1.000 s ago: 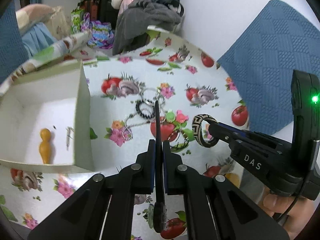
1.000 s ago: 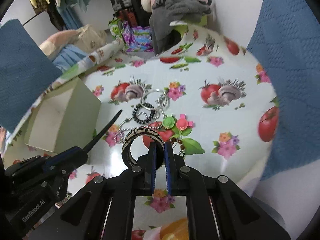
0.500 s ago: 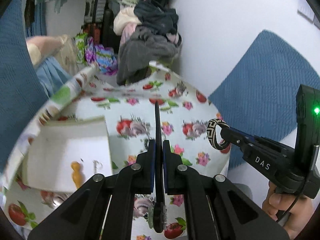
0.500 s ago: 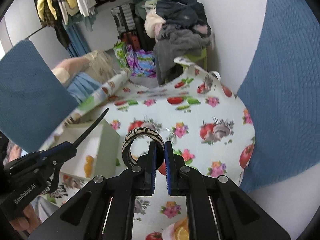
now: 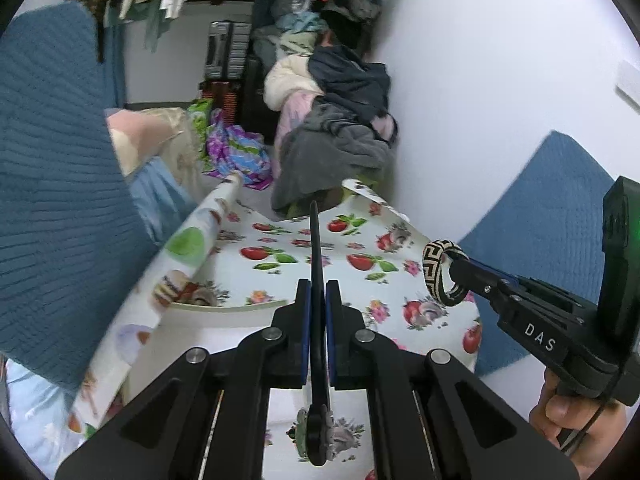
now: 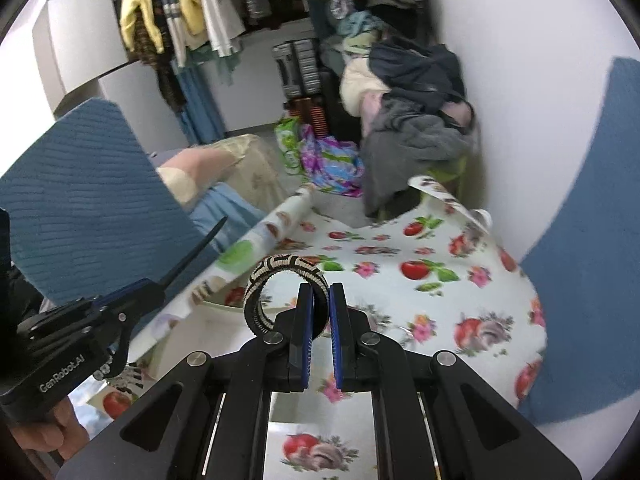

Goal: Organize jewelry

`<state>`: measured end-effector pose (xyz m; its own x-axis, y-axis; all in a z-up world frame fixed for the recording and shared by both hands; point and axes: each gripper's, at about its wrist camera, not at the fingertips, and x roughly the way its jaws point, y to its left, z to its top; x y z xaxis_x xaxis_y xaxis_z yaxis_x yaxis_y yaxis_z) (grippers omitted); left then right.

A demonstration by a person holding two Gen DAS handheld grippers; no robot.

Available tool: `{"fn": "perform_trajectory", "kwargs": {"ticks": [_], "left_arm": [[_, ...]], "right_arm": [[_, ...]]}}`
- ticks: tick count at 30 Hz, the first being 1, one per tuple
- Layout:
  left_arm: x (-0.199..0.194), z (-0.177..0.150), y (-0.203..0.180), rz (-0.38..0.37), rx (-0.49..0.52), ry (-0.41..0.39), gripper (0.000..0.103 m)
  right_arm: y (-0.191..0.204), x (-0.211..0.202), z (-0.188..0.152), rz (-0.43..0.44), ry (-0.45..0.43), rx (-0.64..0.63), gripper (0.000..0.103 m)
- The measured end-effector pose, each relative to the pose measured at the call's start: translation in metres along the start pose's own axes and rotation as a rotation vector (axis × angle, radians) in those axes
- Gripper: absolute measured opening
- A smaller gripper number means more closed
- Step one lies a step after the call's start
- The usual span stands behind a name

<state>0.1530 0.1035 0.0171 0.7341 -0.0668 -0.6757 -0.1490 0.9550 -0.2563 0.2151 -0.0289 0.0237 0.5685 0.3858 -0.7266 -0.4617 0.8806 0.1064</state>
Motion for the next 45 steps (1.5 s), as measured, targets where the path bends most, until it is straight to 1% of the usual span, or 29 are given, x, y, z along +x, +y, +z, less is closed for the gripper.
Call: {"fn": "perform_trajectory", "kwargs": {"ticks": [3, 6, 10, 15, 25, 29, 35, 38, 40, 41, 42, 43, 44, 45], "left_arm": [[0.001, 0.0, 0.021, 0.022, -0.023, 0.002, 0.006], [0.009, -0.003, 0.043, 0.03, -0.053, 0.022, 0.006], [0.029, -0.016, 0.068, 0.044, -0.078, 0.071, 0.006], [0.053, -0.037, 0.086, 0.048, -0.098, 0.143, 0.006], [0.097, -0.078, 0.104, 0.05, -0.097, 0.286, 0.006], [0.107, -0.091, 0.114, 0.058, -0.114, 0.326, 0.006], [0.115, -0.1, 0.127, 0.065, -0.139, 0.358, 0.006], [0.115, -0.098, 0.127, 0.071, -0.136, 0.356, 0.006], [0.112, -0.096, 0.126, 0.078, -0.139, 0.355, 0.007], [0.111, -0.096, 0.126, 0.078, -0.14, 0.353, 0.007], [0.11, -0.095, 0.126, 0.077, -0.143, 0.352, 0.007], [0.108, -0.094, 0.125, 0.075, -0.149, 0.35, 0.009], [0.107, -0.093, 0.125, 0.074, -0.155, 0.352, 0.019], [0.105, -0.091, 0.125, 0.073, -0.164, 0.349, 0.032]], "right_arm": [[0.02, 0.013, 0.003, 0.025, 0.015, -0.026, 0.006], [0.036, 0.032, -0.002, 0.055, 0.046, -0.037, 0.006], [0.051, 0.059, -0.016, 0.077, 0.103, -0.045, 0.006], [0.062, 0.092, -0.038, 0.081, 0.181, -0.053, 0.006], [0.065, 0.135, -0.075, 0.07, 0.302, -0.052, 0.007], [0.064, 0.147, -0.085, 0.067, 0.336, -0.053, 0.007], [0.064, 0.16, -0.096, 0.065, 0.377, -0.063, 0.007], [0.062, 0.162, -0.098, 0.068, 0.385, -0.057, 0.008], [0.061, 0.162, -0.097, 0.074, 0.39, -0.049, 0.009], [0.059, 0.161, -0.096, 0.078, 0.39, -0.044, 0.014], [0.058, 0.16, -0.095, 0.084, 0.39, -0.037, 0.022], [0.058, 0.158, -0.094, 0.088, 0.387, -0.034, 0.024], [0.057, 0.156, -0.093, 0.093, 0.38, -0.033, 0.025], [0.056, 0.152, -0.091, 0.096, 0.37, -0.036, 0.025]]}}
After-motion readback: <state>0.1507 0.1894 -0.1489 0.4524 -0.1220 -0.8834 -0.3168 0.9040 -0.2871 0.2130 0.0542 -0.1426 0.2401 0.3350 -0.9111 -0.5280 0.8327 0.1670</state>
